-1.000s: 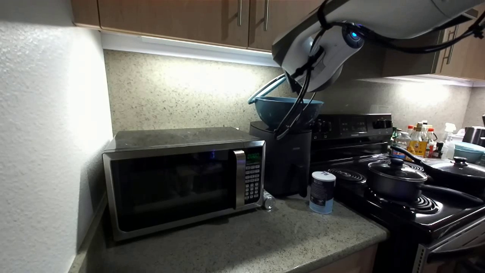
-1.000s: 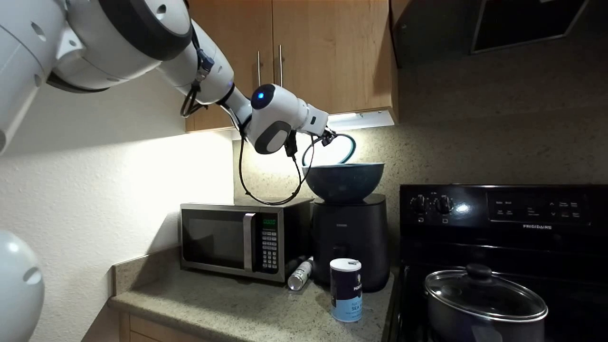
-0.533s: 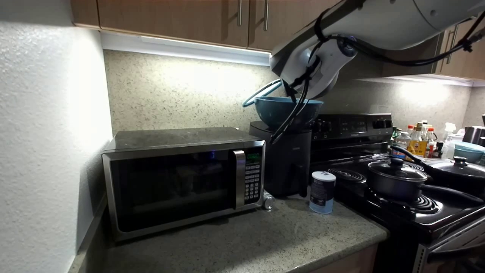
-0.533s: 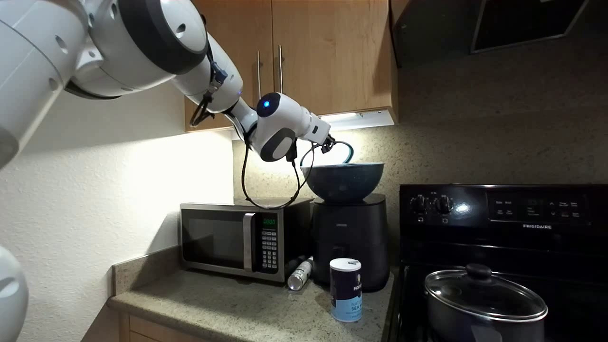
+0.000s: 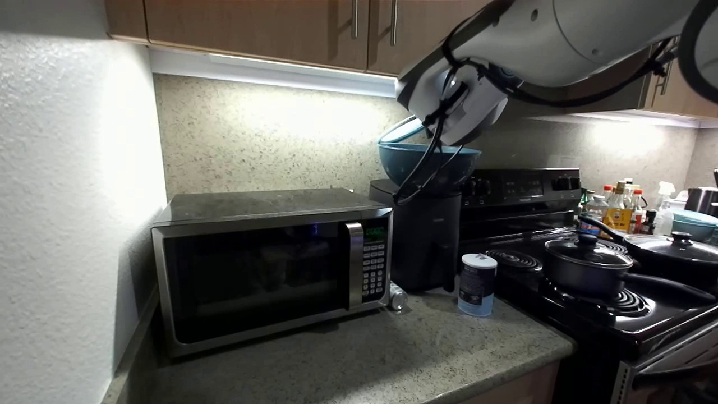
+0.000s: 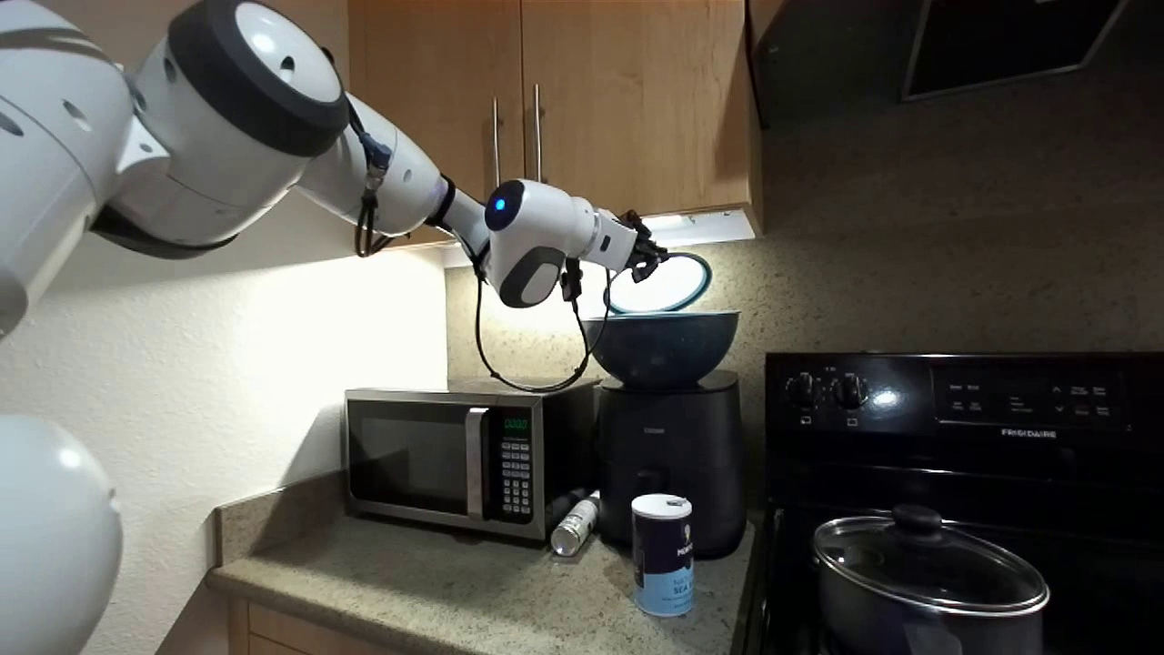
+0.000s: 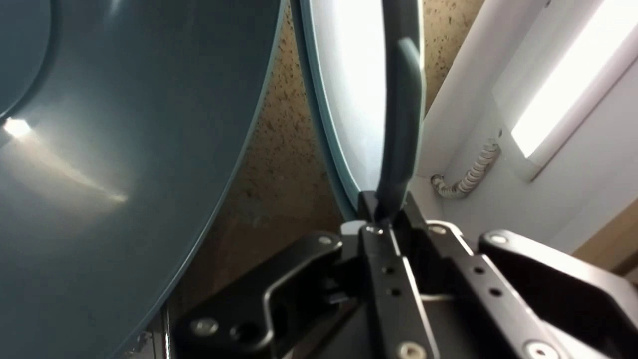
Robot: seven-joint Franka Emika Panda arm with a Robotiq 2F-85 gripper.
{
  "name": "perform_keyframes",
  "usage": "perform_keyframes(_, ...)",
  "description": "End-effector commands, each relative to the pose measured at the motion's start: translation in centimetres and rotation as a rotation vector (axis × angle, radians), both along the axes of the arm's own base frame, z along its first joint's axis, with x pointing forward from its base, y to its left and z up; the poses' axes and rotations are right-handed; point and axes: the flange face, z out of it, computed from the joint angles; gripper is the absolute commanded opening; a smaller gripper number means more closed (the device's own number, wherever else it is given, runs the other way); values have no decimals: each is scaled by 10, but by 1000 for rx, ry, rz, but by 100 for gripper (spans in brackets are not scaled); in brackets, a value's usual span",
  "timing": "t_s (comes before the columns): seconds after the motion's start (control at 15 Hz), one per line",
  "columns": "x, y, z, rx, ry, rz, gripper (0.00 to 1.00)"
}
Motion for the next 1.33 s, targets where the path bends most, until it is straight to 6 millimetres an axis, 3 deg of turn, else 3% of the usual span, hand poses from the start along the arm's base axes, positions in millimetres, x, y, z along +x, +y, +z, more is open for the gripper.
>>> perform_keyframes(0.0,0,1,0,-6,-6,-9,10)
perform_keyframes(0.2,-1,2,0,10,-25,-28,8)
perform_keyframes(0.33,-6,16,1,27,53,61,8)
perform_keyframes(0.67,-41,18,-44,107,274,138,8)
perform_keyframes(0.87,-64,1,-59,120,353,97,8)
perform_keyframes(0.93,-41,14,-43,80,273,101,7)
perform_keyframes(1.27,-41,12,-36,70,250,78,8)
